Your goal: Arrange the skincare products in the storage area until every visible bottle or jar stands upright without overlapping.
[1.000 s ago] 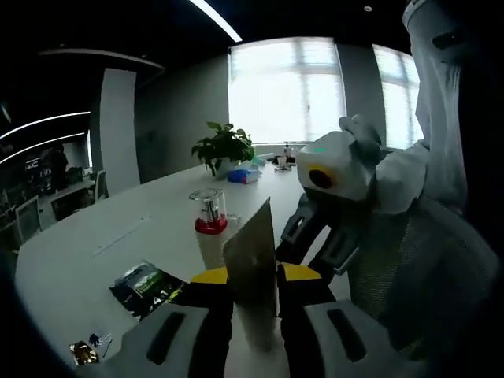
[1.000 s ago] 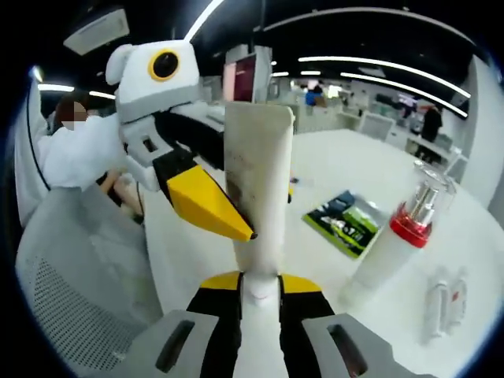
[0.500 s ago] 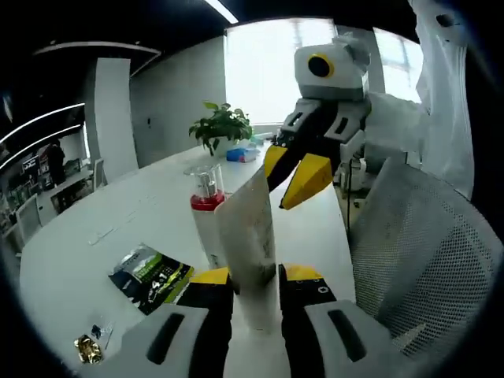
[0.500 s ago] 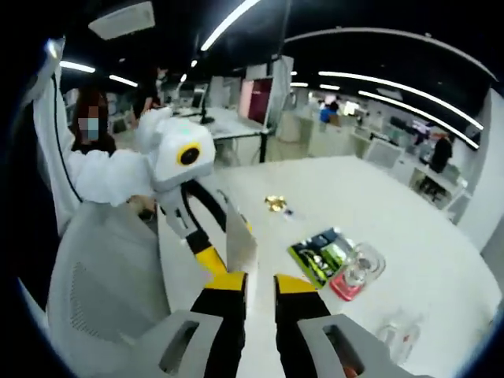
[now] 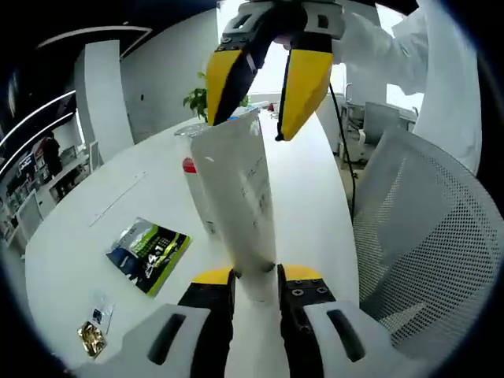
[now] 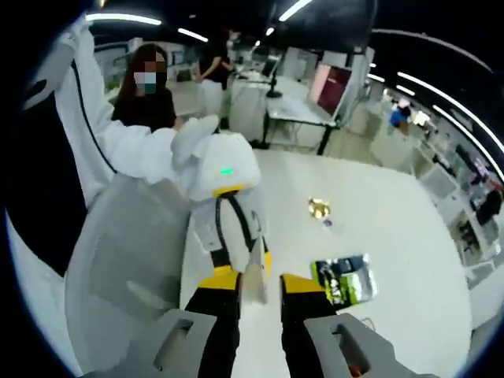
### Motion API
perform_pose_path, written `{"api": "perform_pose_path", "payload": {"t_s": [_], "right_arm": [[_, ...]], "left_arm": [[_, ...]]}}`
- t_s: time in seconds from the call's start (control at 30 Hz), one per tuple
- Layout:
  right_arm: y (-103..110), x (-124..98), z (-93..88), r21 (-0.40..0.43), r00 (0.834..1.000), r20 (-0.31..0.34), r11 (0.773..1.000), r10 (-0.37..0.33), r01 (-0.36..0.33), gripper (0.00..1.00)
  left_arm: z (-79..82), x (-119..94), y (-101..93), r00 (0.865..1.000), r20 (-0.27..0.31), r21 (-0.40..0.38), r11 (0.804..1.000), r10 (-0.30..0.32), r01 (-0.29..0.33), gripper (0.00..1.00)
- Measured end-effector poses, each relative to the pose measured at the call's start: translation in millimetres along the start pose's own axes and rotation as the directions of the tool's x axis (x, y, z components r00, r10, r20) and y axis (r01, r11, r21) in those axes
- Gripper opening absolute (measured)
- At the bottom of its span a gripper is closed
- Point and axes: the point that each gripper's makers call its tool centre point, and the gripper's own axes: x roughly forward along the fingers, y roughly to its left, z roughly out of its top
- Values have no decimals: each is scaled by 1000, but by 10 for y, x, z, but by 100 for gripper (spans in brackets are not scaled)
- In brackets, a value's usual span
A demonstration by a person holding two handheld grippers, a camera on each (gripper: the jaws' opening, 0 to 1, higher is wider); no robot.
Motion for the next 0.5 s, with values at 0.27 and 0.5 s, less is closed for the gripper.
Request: {"api": "perform_pose_path", "payload": {"t_s": [0.27,0.5], "right_arm": [[26,147,-19,-60,995,-67,996,69,-73,0],[-103,133,-38,-71,995,-76,995,67,-72,0]], "left_arm": [[-114,30,30,999,-50,3,1000,12,-12,17],[-160,107,111,996,-73,-52,998,44,-48,17]]}}
